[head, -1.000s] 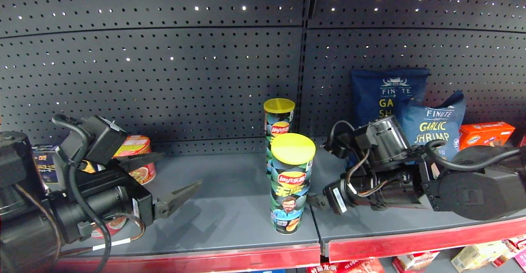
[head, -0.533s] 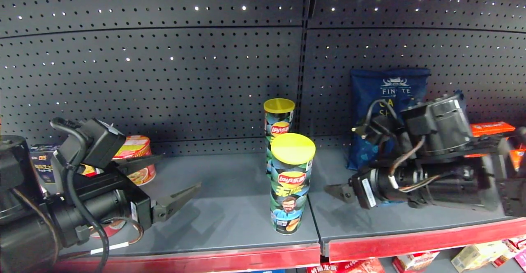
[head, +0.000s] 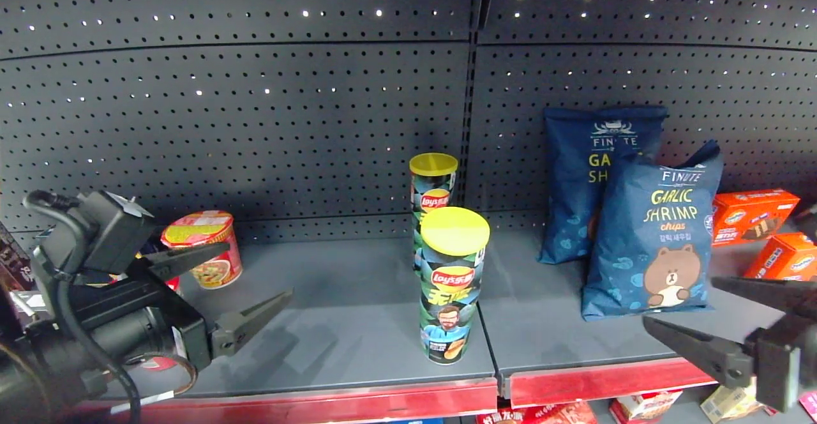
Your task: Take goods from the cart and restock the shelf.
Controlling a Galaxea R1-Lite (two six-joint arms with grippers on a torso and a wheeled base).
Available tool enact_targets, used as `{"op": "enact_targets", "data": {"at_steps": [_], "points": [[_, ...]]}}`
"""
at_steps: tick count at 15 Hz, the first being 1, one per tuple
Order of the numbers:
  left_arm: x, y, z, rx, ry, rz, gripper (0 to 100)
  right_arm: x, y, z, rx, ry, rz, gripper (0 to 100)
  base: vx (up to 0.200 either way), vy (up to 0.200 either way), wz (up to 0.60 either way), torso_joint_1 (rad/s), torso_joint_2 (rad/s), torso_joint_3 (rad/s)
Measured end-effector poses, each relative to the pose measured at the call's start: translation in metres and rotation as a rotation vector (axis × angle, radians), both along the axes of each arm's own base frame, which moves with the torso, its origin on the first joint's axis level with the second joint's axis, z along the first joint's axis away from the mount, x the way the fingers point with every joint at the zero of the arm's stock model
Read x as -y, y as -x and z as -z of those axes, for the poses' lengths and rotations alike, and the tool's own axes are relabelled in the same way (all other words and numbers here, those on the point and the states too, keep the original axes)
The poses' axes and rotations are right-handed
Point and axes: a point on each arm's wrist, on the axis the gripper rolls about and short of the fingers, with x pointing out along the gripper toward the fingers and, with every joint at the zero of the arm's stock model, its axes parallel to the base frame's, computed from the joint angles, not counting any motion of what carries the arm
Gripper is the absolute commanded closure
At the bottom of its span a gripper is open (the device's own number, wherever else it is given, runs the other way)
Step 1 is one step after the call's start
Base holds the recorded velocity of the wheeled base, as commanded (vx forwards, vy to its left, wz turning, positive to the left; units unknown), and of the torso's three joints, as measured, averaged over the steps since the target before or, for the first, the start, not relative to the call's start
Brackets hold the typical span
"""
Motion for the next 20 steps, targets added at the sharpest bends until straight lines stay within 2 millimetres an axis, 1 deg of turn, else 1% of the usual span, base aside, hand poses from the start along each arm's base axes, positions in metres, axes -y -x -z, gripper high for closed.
{"op": "enact_targets", "data": {"at_steps": [2, 4, 5, 7, 11, 14, 17, 20], "points": [[-0.007, 0.008, -0.004, 0.029, 0.008, -0.027, 0, 0.024, 0.019, 0.011, 0.046, 0.001, 0.121, 0, 0.000, 0.000, 0.00, 0.000, 0.00, 0.000], [-0.015, 0.016, -0.007, 0.059, 0.016, -0.060, 0, 0.041, 0.030, 0.011, 0.098, -0.022, 0.238, 0, 0.000, 0.000, 0.00, 0.000, 0.00, 0.000], [-0.019, 0.019, -0.009, 0.075, 0.019, -0.079, 0, 0.047, 0.034, 0.011, 0.115, -0.032, 0.277, 0, 0.000, 0.000, 0.00, 0.000, 0.00, 0.000], [-0.028, 0.030, -0.009, 0.102, 0.024, -0.125, 0, 0.055, 0.043, 0.018, 0.128, -0.036, 0.310, 0, 0.000, 0.000, 0.00, 0.000, 0.00, 0.000], [-0.043, 0.059, 0.002, 0.135, 0.030, -0.221, 0, 0.068, 0.061, 0.050, 0.120, -0.009, 0.380, 0, 0.000, 0.000, 0.00, 0.000, 0.00, 0.000], [-0.049, 0.079, 0.012, 0.160, 0.032, -0.279, 0, 0.078, 0.075, 0.074, 0.125, -0.003, 0.496, 0, 0.000, 0.000, 0.00, 0.000, 0.00, 0.000], [-0.053, 0.091, 0.020, 0.176, 0.033, -0.323, 0, 0.086, 0.090, 0.102, 0.127, 0.006, 0.624, 0, 0.000, 0.000, 0.00, 0.000, 0.00, 0.000], [-0.054, 0.104, 0.031, 0.185, 0.031, -0.352, 0, 0.089, 0.104, 0.122, 0.166, 0.004, 0.703, 0, 0.000, 0.000, 0.00, 0.000, 0.00, 0.000]]}}
